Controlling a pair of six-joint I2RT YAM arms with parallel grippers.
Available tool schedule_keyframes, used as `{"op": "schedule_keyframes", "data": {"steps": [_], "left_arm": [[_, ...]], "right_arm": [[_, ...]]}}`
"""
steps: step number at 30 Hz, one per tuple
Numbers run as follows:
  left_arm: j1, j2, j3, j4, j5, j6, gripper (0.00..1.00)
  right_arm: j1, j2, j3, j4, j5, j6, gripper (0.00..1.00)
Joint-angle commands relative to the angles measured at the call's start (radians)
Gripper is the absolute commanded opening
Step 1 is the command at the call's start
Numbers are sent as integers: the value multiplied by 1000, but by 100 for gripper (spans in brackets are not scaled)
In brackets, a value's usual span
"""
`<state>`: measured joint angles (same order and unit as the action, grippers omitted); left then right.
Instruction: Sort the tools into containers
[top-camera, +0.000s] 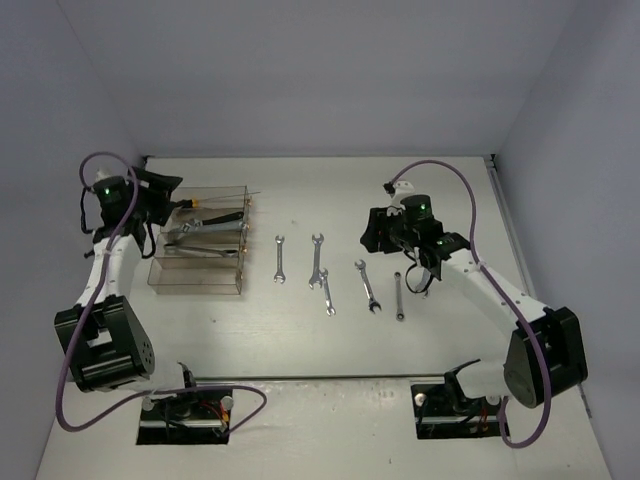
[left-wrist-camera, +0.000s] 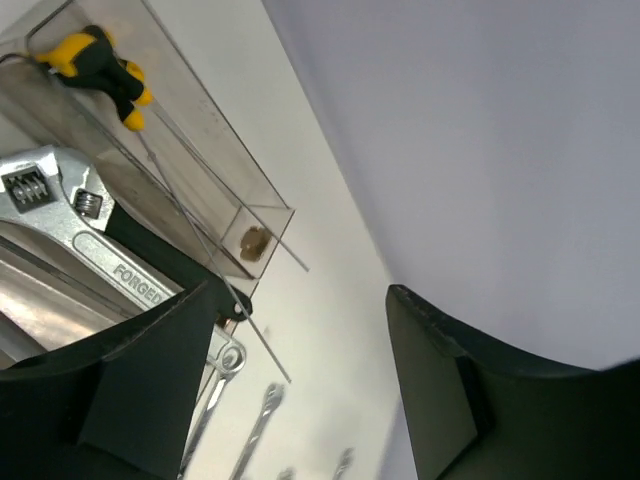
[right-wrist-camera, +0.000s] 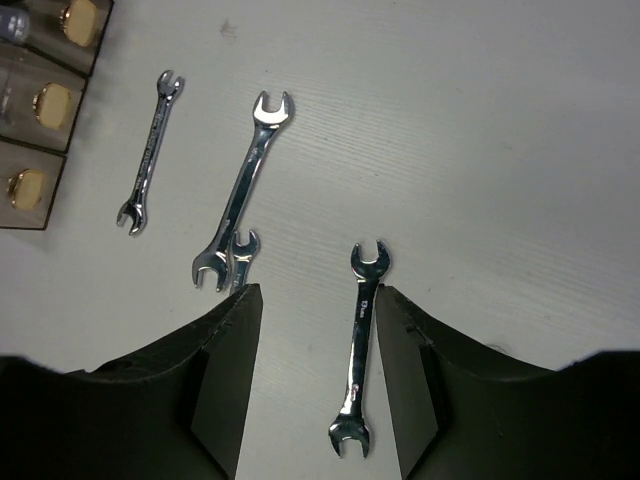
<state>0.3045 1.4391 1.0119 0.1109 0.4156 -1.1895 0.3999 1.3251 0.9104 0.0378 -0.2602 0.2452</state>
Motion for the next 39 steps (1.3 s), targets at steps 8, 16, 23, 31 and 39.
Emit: {"op": "schedule_keyframes", "data": {"steps": [8, 16, 23, 31, 39], "left_arm": [[-485, -187, 259, -696, -297, 629, 66], [-852, -25, 333, -725, -509, 606, 66], [-937, 118, 429, -724, -503, 566, 66], [-938, 118, 418, -722, -483, 573, 66], [-938, 109, 392, -721, -457, 568, 66]], "right_arm": [[31, 52, 4, -33, 298, 103, 47], [-1, 11, -29, -87, 393, 131, 47], [-13, -18, -79, -203, 417, 194, 43], [-13, -30, -238, -246, 388, 314, 43], [-12, 50, -225, -238, 392, 279, 42]]}}
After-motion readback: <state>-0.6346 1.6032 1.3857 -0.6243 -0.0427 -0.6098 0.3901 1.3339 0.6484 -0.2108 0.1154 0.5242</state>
